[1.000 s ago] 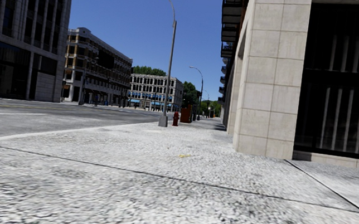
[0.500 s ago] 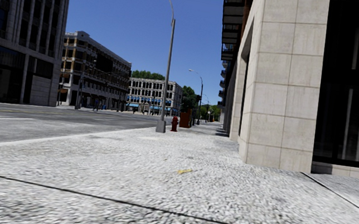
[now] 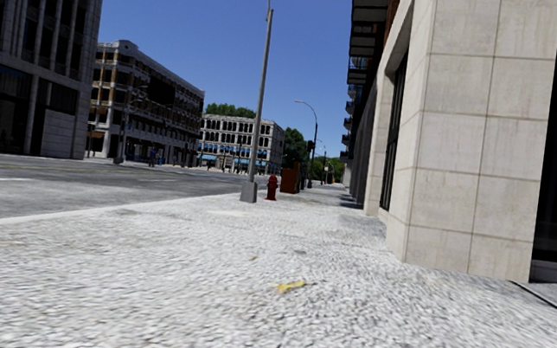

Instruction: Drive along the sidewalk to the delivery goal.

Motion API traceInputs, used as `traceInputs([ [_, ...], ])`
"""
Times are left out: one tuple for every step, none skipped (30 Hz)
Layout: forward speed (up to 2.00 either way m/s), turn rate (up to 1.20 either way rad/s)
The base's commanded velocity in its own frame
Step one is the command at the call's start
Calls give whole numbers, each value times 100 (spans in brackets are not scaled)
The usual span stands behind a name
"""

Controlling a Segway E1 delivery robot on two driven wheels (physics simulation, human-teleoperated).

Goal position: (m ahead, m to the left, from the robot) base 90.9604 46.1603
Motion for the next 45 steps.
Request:
traceInputs([
  [200, -10],
  [200, -10],
  [200, -10],
  [200, -10],
  [200, -10],
  [200, -10],
  [200, -10],
  [200, -10],
  [200, -10],
  [200, -10],
  [200, -10],
  [200, -10],
  [200, -10],
  [200, -11],
  [200, -15],
  [200, -22],
  [200, -23],
  [200, -23],
  [200, -24],
  [200, -24],
  [200, -24],
  [200, -24],
  [200, -24],
  [200, -24],
  [200, -24],
  [200, -24],
  [200, -24],
  [200, -24],
  [200, -24],
  [200, -24],
  [200, -24],
  [200, -24],
  [200, -24],
  [200, -25],
  [200, -27],
  [200, -29],
  [200, -29],
  [200, -29],
  [200, -30],
  [200, -30],
  [200, -30],
  [200, -30],
  [200, -30],
  [200, -30],
  [200, -30],
])
